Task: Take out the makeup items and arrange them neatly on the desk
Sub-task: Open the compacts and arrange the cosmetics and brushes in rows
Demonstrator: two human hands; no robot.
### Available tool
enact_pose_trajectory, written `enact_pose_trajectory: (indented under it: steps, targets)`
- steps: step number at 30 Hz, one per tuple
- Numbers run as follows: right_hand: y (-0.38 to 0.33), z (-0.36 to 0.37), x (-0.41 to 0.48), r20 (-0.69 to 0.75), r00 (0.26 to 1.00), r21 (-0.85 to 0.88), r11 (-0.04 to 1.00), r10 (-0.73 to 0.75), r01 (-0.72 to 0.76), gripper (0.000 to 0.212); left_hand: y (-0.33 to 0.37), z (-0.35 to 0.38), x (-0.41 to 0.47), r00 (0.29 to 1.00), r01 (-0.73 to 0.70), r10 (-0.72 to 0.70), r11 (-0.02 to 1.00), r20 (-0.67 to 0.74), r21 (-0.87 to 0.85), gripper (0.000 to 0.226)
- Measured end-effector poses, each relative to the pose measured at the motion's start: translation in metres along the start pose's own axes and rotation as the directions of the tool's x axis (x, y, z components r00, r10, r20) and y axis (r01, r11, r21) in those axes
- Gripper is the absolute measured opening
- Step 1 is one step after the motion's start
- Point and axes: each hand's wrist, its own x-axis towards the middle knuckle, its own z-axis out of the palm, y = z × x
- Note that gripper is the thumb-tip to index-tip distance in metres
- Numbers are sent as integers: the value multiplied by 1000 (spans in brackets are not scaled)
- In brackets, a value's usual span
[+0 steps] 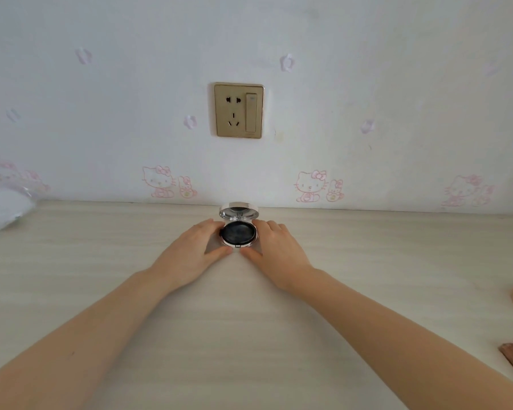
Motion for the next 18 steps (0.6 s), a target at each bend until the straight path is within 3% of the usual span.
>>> enact_pose_trajectory:
  steps: [10,14,18]
  targets:
    - [-4,-8,-10,50,998,28,999,26,-28,53,3,3,-9,996,44,-42,999,-76,17,51]
    - [5,-23,-32,86,996,1,999,35,-35,62,14,2,-30,992,23,-12,996,-123,86,50]
    - [19,-42,-71,59,996,-7,998,68,-68,58,40,6,-51,986,4,5,998,-166,55,45]
